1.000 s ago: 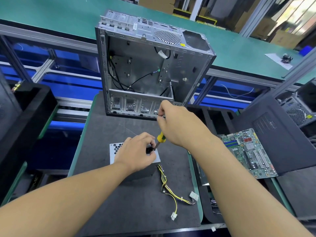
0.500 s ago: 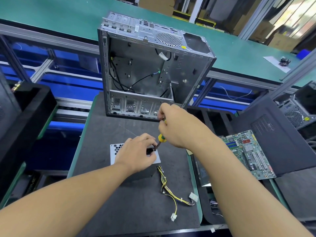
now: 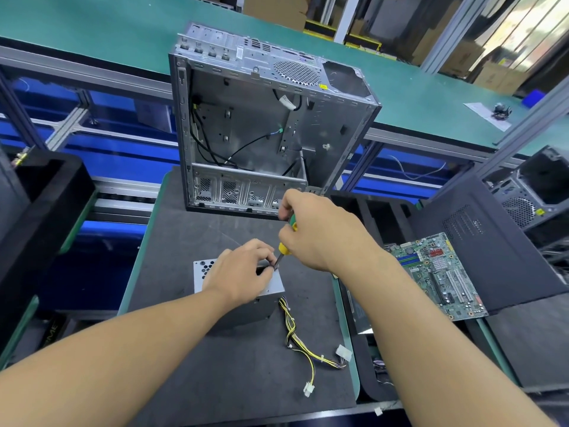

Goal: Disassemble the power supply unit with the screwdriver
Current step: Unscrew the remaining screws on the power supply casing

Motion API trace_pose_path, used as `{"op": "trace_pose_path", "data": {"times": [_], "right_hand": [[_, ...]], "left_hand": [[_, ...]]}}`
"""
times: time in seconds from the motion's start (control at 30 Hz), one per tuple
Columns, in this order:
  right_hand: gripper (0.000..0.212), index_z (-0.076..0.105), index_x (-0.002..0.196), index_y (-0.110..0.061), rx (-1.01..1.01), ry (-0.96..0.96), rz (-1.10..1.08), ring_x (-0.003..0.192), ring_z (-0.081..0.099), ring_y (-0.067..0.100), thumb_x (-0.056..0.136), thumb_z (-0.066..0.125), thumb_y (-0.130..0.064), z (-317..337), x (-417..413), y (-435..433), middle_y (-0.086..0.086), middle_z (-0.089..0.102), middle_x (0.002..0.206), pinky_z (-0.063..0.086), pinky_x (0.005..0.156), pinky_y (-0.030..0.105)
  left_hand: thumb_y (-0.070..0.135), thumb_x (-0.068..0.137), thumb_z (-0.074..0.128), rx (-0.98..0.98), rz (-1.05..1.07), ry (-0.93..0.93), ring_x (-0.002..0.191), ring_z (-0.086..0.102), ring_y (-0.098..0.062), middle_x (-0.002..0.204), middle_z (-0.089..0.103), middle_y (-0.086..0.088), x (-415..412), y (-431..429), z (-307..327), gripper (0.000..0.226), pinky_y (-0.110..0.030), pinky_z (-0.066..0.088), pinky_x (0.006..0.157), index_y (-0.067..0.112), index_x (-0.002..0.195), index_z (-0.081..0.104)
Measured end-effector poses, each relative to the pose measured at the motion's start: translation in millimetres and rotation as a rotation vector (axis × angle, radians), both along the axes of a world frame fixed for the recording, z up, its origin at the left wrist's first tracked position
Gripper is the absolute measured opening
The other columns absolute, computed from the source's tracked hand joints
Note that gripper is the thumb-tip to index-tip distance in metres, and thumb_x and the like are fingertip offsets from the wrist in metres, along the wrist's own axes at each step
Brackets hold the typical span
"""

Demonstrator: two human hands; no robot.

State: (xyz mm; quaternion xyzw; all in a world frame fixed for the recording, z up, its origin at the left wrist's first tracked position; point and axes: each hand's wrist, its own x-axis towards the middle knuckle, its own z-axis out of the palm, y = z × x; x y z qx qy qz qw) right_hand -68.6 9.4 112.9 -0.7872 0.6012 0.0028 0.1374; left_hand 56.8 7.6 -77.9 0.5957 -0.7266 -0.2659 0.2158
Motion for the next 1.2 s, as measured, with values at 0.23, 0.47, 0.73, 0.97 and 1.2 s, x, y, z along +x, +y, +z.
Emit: {"op": "trace_pose_path", "data": {"times": [0.23,0.47,0.73,0.97,1.2], "right_hand": [[0.016,0.049,0.103,-0.031,-0.051,-0.039,-0.009,0.090,0.055,0.025,0.089,0.048,-0.023,0,-3,7,-0.008,0.054,0.110,0.040,0.072,0.036],[0.010,0.049,0.099,-0.028,-0.143,-0.047,-0.054,0.085,0.053,0.023,0.090,0.049,-0.023,1,-15,12,-0.009,0.050,0.101,0.038,0.068,0.035],[0.012,0.052,0.103,-0.020,-0.042,-0.006,-0.161,0.087,0.057,0.025,0.095,0.044,-0.020,-4,-48,16,0.001,0.058,0.104,0.046,0.070,0.034],[0.013,0.053,0.104,-0.020,-0.008,0.016,-0.260,0.078,0.054,0.026,0.096,0.043,-0.021,4,-92,27,0.002,0.059,0.102,0.047,0.069,0.035],[0.012,0.053,0.103,-0.021,-0.038,0.004,-0.375,0.079,0.055,0.023,0.096,0.044,-0.019,10,-133,39,0.000,0.059,0.102,0.050,0.070,0.037]], "left_hand": [[0.029,0.099,0.046,-0.069,-0.047,-0.087,0.097,0.051,-0.007,0.104,0.041,0.027,-1,4,2,0.012,-0.034,0.035,0.090,0.038,0.092,0.043],[0.031,0.105,0.029,-0.077,0.015,-0.098,0.098,0.048,-0.013,0.111,0.049,0.017,-3,7,4,0.015,-0.034,0.036,0.087,0.028,0.094,0.040],[0.028,0.105,0.033,-0.282,0.094,-0.291,0.089,0.041,-0.018,0.097,0.043,0.009,-5,11,-1,0.031,-0.034,0.031,0.094,0.026,0.082,0.055],[0.042,0.099,0.053,-0.340,0.084,-0.296,0.092,0.049,-0.016,0.093,0.052,0.013,-28,-4,18,0.021,-0.038,0.026,0.086,0.033,0.082,0.062],[0.015,0.094,0.064,0.142,-0.123,0.320,0.074,0.065,-0.007,0.077,0.070,0.011,-104,-2,34,0.015,-0.027,0.050,0.072,0.026,0.084,0.060]]}}
